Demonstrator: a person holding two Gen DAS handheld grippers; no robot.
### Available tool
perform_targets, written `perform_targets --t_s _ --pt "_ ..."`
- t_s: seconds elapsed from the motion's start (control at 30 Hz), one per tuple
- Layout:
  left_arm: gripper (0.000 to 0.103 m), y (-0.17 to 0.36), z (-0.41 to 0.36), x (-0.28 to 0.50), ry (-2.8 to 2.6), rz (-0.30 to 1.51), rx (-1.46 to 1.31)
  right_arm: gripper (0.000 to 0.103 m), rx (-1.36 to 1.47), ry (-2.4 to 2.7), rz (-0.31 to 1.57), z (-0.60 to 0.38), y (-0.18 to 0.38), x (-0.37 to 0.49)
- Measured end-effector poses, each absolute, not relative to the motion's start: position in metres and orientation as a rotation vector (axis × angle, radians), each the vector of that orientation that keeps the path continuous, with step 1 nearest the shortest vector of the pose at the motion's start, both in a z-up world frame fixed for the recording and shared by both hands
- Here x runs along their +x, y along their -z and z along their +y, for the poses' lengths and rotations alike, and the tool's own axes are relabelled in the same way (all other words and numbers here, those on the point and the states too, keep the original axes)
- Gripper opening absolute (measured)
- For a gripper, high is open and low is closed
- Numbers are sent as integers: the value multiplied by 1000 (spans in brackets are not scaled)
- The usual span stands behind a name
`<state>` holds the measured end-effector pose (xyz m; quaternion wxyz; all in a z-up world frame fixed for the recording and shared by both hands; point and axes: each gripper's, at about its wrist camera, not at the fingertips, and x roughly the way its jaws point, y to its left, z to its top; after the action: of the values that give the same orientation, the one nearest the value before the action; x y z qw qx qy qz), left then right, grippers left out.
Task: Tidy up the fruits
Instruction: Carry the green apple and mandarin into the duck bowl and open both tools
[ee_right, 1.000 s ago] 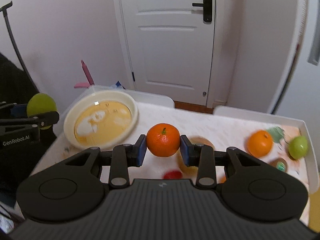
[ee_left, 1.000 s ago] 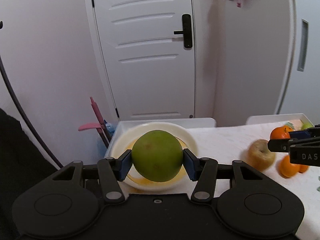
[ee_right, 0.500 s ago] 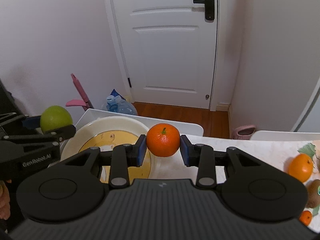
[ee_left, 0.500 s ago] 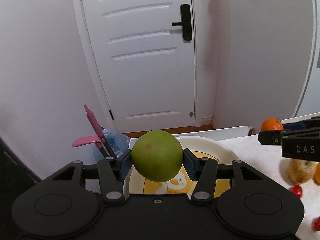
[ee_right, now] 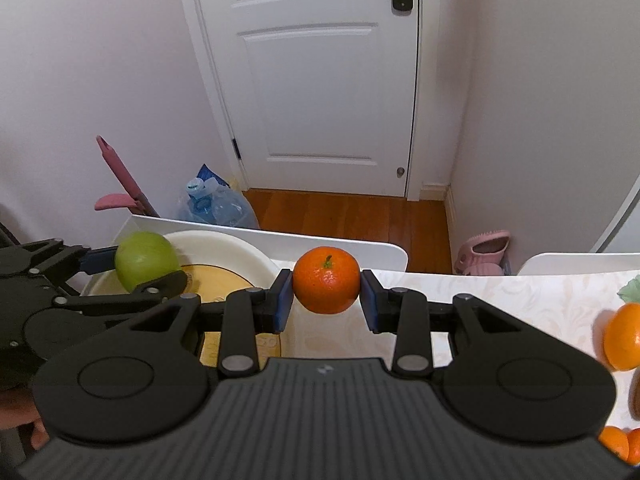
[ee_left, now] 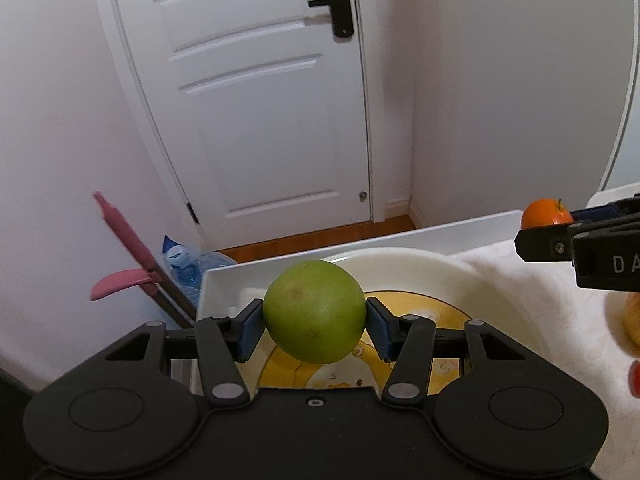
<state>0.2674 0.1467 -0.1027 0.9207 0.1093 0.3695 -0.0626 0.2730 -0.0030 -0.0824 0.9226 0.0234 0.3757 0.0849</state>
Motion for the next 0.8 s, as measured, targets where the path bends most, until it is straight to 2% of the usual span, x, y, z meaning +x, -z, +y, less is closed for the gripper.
perform_targets --t_s 0.2,0.23,0.27,0.33,0.63,0.8 --pt "60 113 142 272 153 774 248 50 50 -172 791 -4 87 280" --pt "68 112 141 270 158 762 258 50 50 -172 793 -5 86 280" --pt "84 111 142 268 156 747 267 50 50 -172 794 -6 86 280" --pt "96 103 147 263 151 711 264 50 49 -182 795 -7 84 280" --pt "97 84 175 241 108 745 132 50 -24 -281 784 2 83 276" --pt "97 79 182 230 77 750 109 50 -154 -388 757 22 93 274"
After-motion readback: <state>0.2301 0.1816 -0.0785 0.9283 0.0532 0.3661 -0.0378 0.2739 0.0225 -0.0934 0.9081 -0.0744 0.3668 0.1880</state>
